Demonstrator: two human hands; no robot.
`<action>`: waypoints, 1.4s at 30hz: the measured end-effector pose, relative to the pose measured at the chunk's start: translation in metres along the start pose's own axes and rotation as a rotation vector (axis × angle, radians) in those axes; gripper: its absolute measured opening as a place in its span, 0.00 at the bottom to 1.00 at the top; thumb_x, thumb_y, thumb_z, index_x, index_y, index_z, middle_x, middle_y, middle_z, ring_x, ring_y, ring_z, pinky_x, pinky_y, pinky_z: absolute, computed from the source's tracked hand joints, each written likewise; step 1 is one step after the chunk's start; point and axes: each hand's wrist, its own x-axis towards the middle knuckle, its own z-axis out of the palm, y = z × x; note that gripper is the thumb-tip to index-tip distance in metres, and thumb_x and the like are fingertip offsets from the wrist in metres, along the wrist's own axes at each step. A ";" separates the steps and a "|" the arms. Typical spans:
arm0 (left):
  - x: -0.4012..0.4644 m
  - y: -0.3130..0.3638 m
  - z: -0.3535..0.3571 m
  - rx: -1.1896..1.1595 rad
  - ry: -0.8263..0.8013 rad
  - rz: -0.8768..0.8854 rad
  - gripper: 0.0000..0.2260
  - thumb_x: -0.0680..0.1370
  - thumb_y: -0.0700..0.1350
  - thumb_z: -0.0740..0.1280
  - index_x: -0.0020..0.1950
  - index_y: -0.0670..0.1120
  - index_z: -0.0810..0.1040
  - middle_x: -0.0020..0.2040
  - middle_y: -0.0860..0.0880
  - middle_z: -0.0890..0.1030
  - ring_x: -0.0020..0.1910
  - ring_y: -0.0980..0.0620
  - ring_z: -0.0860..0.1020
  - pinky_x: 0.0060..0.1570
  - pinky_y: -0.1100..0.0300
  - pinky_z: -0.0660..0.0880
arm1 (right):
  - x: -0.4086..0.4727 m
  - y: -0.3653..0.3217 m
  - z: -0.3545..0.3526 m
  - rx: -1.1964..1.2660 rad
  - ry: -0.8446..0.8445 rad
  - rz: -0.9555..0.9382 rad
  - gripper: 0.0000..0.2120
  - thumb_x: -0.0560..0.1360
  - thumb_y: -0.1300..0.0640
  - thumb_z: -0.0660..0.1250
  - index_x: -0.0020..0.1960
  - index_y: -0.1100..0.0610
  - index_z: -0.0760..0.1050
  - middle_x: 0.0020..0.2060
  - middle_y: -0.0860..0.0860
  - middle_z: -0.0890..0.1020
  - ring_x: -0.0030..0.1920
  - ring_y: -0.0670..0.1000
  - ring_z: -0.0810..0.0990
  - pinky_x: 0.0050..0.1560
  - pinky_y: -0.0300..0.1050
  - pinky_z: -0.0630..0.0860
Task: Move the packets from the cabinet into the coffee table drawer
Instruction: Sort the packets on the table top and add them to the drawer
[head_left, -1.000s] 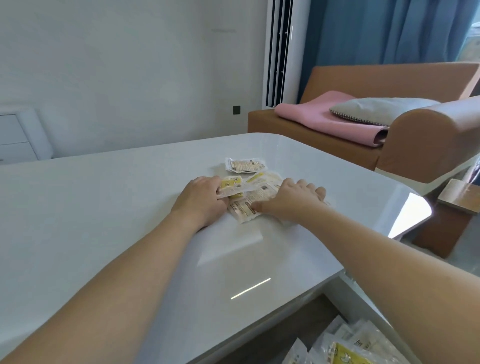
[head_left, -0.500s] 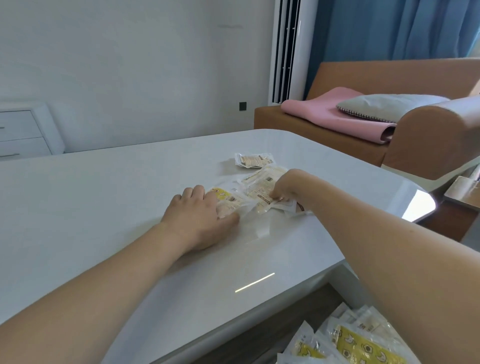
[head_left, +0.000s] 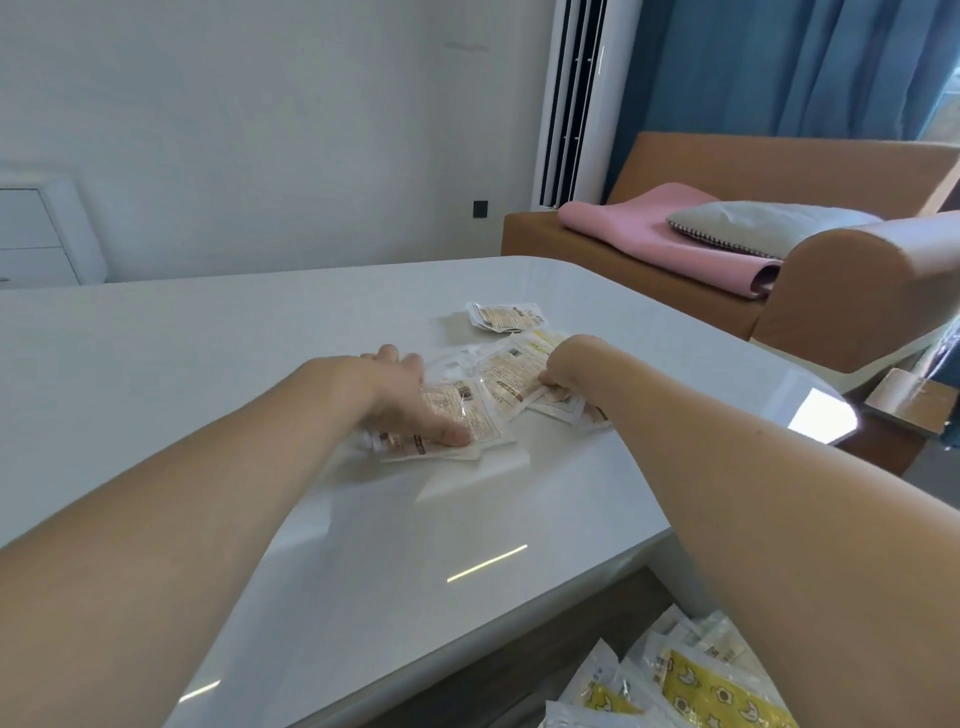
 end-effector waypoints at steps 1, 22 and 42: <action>-0.003 -0.001 0.004 0.013 0.011 -0.034 0.64 0.43 0.86 0.54 0.73 0.51 0.63 0.68 0.47 0.65 0.69 0.44 0.65 0.66 0.47 0.66 | 0.000 0.000 0.000 0.033 0.000 -0.012 0.13 0.80 0.55 0.55 0.39 0.58 0.69 0.34 0.52 0.73 0.31 0.51 0.71 0.35 0.43 0.67; -0.152 0.003 0.046 -1.230 -0.010 0.160 0.11 0.78 0.38 0.67 0.60 0.40 0.78 0.52 0.40 0.85 0.46 0.43 0.84 0.42 0.56 0.78 | -0.147 0.115 -0.008 0.936 0.448 -0.313 0.16 0.77 0.62 0.64 0.62 0.50 0.69 0.44 0.44 0.74 0.41 0.45 0.75 0.39 0.38 0.72; -0.281 0.001 0.185 -0.803 -0.137 -0.126 0.18 0.70 0.43 0.70 0.54 0.53 0.67 0.46 0.49 0.79 0.41 0.50 0.81 0.33 0.56 0.79 | -0.246 0.150 0.047 0.827 -0.122 -0.644 0.16 0.75 0.69 0.65 0.38 0.50 0.82 0.42 0.50 0.84 0.45 0.52 0.84 0.47 0.50 0.82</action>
